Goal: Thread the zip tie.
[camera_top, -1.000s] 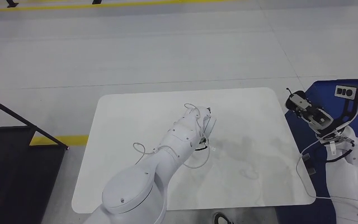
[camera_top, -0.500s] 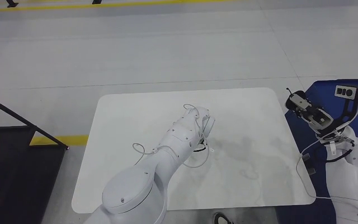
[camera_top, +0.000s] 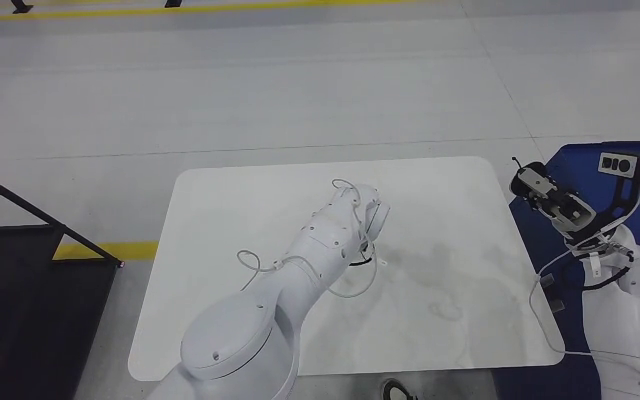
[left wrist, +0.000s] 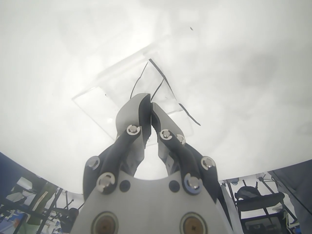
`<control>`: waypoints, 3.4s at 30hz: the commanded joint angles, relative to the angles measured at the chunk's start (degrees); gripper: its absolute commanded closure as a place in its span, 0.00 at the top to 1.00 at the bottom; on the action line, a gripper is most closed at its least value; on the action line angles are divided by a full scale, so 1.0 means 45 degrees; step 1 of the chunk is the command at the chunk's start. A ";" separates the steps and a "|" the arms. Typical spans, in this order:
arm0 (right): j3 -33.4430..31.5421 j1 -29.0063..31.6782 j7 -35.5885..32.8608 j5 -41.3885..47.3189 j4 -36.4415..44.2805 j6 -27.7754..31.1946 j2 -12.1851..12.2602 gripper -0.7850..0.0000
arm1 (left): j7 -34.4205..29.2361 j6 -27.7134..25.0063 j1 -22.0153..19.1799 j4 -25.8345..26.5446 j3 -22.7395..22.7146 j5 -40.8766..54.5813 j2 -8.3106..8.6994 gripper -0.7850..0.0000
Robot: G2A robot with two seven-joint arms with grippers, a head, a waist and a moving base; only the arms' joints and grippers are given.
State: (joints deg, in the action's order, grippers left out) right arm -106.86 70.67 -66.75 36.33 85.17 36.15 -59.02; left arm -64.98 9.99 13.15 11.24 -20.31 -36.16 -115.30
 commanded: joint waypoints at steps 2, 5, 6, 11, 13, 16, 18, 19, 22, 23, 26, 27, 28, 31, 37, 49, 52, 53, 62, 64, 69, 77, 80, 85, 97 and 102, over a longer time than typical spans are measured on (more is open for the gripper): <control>0.0000 0.0000 0.0000 0.0000 0.0000 0.0000 0.0000 0.00 | -0.0540 -0.0345 0.0104 -0.0093 0.0112 -0.0237 -0.0010 0.37; 0.0000 0.0000 0.0000 0.0000 0.0000 0.0000 0.0000 0.00 | -0.0615 -0.0544 0.0202 -0.0114 0.0145 -0.0328 -0.0014 0.40; 0.0000 0.0000 0.0000 0.0000 0.0000 0.0000 0.0000 0.00 | -0.0593 -0.0539 0.0233 -0.0100 0.0150 -0.0347 -0.0018 0.37; 0.0000 0.0000 0.0000 0.0000 0.0000 0.0000 0.0000 0.00 | -0.0564 -0.0621 0.0324 -0.0117 0.0143 -0.0372 -0.0017 0.33; 0.0000 0.0000 0.0000 0.0000 0.0000 0.0000 0.0000 0.00 | -0.0586 -0.0681 0.0349 -0.0121 0.0135 -0.0366 -0.0016 0.33; 0.0000 0.0000 0.0000 0.0000 0.0000 0.0000 0.0000 0.00 | -0.0644 -0.0720 0.0401 -0.0163 0.0135 -0.0379 -0.0014 0.33; 0.0000 0.0000 0.0000 0.0000 0.0000 0.0000 0.0000 0.00 | -0.0671 -0.0759 0.0437 -0.0215 0.0126 -0.0374 -0.0008 0.28; 0.0000 0.0000 0.0000 0.0000 0.0000 0.0000 0.0000 0.00 | -0.0677 -0.0774 0.0449 -0.0233 0.0119 -0.0370 -0.0006 0.25; 0.0000 0.0000 0.0000 0.0000 0.0000 0.0000 0.0000 0.00 | -0.0684 -0.0792 0.0493 -0.0249 0.0110 -0.0382 -0.0004 0.13; 0.0000 0.0000 0.0000 0.0000 0.0000 0.0000 0.0000 0.00 | -0.0690 -0.0804 0.0514 -0.0242 0.0100 -0.0367 -0.0005 0.11; 0.0000 0.0000 0.0000 0.0000 0.0000 0.0000 0.0000 0.00 | -0.0706 -0.0807 0.0560 -0.0202 0.0098 -0.0377 -0.0007 0.03; 0.0000 0.0000 0.0000 0.0000 0.0000 0.0000 0.0000 0.00 | -0.0712 -0.0803 0.0567 -0.0180 0.0095 -0.0374 -0.0009 0.00; 0.0000 0.0000 0.0000 0.0000 0.0000 0.0000 0.0000 0.00 | -0.0705 -0.0811 0.0558 -0.0135 0.0097 -0.0383 -0.0012 0.00; 0.0000 0.0000 0.0000 0.0000 0.0000 0.0000 0.0000 0.00 | -0.0694 -0.0783 0.0492 -0.0004 0.0092 -0.0388 -0.0021 0.00; 0.0000 0.0000 0.0000 0.0000 0.0000 0.0000 0.0000 0.00 | -0.0617 -0.0847 0.0135 0.0409 -0.0108 -0.0037 -0.0023 0.00; 0.0000 0.0000 0.0000 0.0000 0.0000 0.0000 0.0000 0.00 | -0.0771 0.0015 -0.0151 0.0743 -0.0283 0.0042 0.0001 0.00; 0.0000 0.0000 0.0000 0.0000 0.0000 0.0000 0.0000 0.00 | -0.1400 0.0305 -0.0243 0.0880 -0.0368 0.0166 0.0011 0.00; 0.0000 0.0000 0.0000 0.0000 0.0000 0.0000 0.0000 0.00 | -0.1586 0.0284 -0.0296 0.0994 -0.0402 0.0212 0.0018 0.00; 0.0000 0.0000 0.0000 0.0000 0.0000 0.0000 0.0000 0.00 | -0.2195 -0.0307 -0.0842 0.1647 -0.1188 0.0939 0.0340 0.00; 0.0000 0.0000 0.0000 0.0000 0.0000 0.0000 0.0000 0.00 | -0.2021 -0.0176 -0.0848 0.1832 -0.1295 0.0916 0.0435 0.00; 0.0000 0.0000 0.0000 0.0000 0.0000 0.0000 0.0000 0.00 | -0.2021 -0.0176 -0.0848 0.1832 -0.1295 0.0916 0.0435 0.00; -0.0215 0.0089 0.0253 0.0118 0.0424 0.0047 0.0030 0.00 | -0.2991 -0.2411 -0.0892 0.1989 -0.2535 0.3191 0.0707 0.00; -0.0786 0.0003 -0.0025 0.0533 0.0376 0.0281 0.0130 0.00 | -0.3378 -0.3912 -0.1366 0.1622 -0.3528 0.4457 0.1163 0.00; -0.1573 -0.0414 -0.0304 0.0591 -0.0070 0.0004 0.0373 0.00 | -0.5116 -0.5733 -0.1058 0.1922 -0.5096 0.7101 0.1848 0.00; -0.1649 -0.0474 -0.0363 0.0642 -0.0081 -0.0055 0.0416 0.00 | -0.5116 -0.5838 -0.0349 0.2863 -0.5549 0.8469 0.2424 0.00; -0.1649 -0.0474 -0.0363 0.0642 -0.0081 -0.0055 0.0416 0.00 | -0.5116 -0.5323 0.0152 0.3324 -0.5587 0.9212 0.2442 0.00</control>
State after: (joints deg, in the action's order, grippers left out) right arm -114.28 68.54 -68.38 39.22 84.80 35.90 -57.15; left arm -88.00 -15.25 12.85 25.20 -45.30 3.34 -104.42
